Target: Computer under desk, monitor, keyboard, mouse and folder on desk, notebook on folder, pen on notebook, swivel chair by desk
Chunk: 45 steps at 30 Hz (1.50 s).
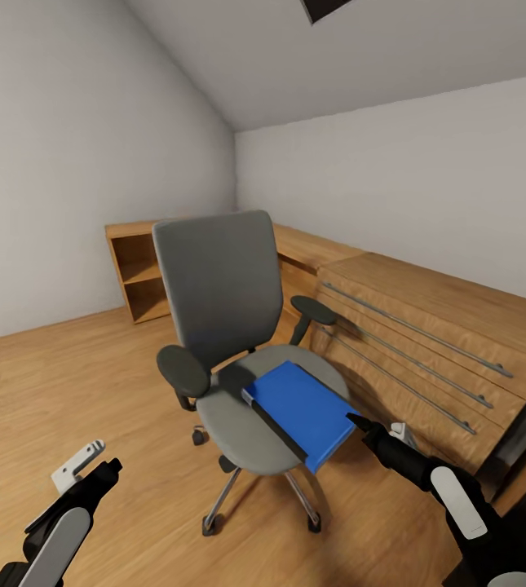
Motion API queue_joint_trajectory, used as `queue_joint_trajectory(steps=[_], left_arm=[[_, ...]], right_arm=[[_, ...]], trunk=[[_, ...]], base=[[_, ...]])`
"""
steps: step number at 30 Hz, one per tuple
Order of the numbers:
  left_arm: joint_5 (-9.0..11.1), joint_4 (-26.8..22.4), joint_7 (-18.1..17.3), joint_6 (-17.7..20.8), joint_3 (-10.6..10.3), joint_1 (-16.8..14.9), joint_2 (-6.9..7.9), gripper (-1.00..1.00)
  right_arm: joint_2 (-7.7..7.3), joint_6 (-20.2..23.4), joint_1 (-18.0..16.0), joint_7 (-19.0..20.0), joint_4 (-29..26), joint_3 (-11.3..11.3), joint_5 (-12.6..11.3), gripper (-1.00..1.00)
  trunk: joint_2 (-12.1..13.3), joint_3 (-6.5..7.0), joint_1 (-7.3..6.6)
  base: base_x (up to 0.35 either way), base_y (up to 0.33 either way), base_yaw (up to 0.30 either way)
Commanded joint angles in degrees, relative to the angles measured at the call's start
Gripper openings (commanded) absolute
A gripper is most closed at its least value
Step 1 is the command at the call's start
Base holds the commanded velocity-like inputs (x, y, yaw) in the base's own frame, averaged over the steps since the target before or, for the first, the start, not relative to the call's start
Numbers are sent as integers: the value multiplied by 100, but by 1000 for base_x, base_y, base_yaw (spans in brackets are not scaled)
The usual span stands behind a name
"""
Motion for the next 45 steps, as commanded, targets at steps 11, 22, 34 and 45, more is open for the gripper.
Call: queue_joint_trajectory(steps=[11,22,34,45], left_arm=[[24,-7,38,23,-7,-4,7,100],[21,-7,47,32,-8,-4,7,100],[15,-7,47,27,-7,-4,7,100],[21,-7,47,32,-1,-4,7,100]], right_arm=[[2,38,0,3,6,-11,-11,100],[9,38,-5,8,8,-11,-7,100],[10,38,-2,11,8,-11,-7,100],[10,38,-3,11,2,-11,-13,100]], trunk=[[-2,-6,0],[-2,-6,0],[-2,-6,0],[-2,-6,0]], base=[[53,38,0],[-53,40,0],[-7,7,0],[15,0,0]])
